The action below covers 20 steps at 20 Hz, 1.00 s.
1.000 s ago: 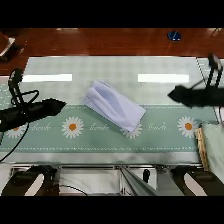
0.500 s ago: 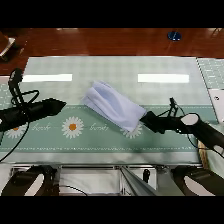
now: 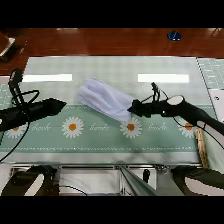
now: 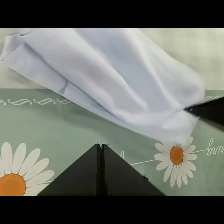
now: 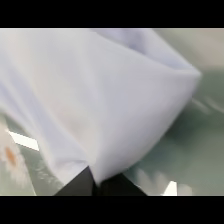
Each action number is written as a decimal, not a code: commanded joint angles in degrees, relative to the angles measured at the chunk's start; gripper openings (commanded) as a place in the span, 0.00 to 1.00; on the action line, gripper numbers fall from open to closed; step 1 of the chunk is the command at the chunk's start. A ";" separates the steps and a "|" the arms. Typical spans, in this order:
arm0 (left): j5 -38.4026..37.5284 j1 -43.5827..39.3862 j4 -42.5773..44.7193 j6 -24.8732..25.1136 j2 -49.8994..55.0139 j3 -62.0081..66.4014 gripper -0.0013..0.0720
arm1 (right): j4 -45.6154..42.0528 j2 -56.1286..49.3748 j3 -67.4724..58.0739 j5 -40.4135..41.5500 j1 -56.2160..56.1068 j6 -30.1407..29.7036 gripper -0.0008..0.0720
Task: Fold the shirts.
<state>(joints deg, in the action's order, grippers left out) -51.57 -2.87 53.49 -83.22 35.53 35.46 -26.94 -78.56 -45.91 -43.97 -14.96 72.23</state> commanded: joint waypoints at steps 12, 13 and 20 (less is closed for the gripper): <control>-0.02 0.04 -0.17 -0.04 0.02 0.00 0.04 | -36.57 15.85 -47.71 -31.30 27.12 18.18 0.04; -0.02 0.04 -0.39 -0.02 0.02 0.00 0.04 | -36.52 16.92 -47.69 -33.24 32.48 18.23 0.04; 0.72 0.00 -0.61 -0.02 0.02 0.00 0.04 | -36.79 18.01 -47.67 -49.70 63.12 19.12 0.04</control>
<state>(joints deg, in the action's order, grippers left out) -51.33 -2.87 52.95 -83.24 35.53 35.46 -63.16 -60.99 -93.27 -85.58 37.36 90.54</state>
